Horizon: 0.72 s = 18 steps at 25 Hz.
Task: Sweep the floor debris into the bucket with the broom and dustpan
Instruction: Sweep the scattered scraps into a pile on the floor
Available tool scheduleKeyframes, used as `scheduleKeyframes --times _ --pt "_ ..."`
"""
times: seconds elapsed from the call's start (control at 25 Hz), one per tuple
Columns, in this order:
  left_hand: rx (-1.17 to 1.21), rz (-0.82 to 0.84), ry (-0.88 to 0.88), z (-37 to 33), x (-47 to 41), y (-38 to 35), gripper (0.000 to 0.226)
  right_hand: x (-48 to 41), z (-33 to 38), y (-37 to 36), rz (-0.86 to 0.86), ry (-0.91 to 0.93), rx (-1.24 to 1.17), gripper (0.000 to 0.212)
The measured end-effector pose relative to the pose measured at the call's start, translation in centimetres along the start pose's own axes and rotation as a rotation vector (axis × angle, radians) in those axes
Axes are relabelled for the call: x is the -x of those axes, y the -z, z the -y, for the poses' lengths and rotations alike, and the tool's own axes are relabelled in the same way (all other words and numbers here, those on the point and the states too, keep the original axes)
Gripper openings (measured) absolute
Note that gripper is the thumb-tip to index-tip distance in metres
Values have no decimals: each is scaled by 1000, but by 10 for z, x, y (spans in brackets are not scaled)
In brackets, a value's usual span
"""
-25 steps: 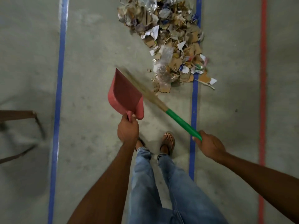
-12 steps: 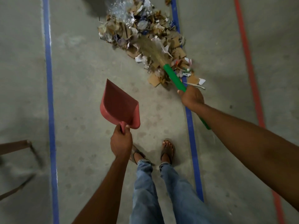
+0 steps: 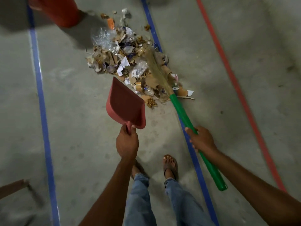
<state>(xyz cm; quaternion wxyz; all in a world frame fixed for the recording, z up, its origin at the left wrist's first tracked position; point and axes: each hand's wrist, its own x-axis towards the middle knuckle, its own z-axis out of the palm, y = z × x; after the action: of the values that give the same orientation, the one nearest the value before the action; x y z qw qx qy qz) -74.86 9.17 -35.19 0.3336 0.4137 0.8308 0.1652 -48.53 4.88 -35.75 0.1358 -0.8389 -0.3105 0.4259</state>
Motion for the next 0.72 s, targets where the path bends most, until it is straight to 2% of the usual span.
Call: scheduleKeyframes --times 0.08,0.16,0.24,0.32,0.44,0.56,0.72 --pt "1 70 -20 6 -5 -8 27 29 -49 -4 -89 -71 44 48" --pt "1 145 -51 15 -13 -13 26 50 -77 -11 -113 -181 62 33" --pt "-21 190 -62 21 -27 -15 25 42 -91 -27 -75 -290 95 25" --pt "-56 207 -66 28 -45 -8 25 17 -88 -52 -3 -375 160 29" --pt "-119 179 -89 43 -85 15 26 -30 -46 -109 115 -331 294 34" --pt "-118 110 -98 55 -133 40 25 -78 35 -170 180 -216 183 33" --pt "-80 37 -84 47 -185 58 27 -138 133 -223 142 -180 37 37"
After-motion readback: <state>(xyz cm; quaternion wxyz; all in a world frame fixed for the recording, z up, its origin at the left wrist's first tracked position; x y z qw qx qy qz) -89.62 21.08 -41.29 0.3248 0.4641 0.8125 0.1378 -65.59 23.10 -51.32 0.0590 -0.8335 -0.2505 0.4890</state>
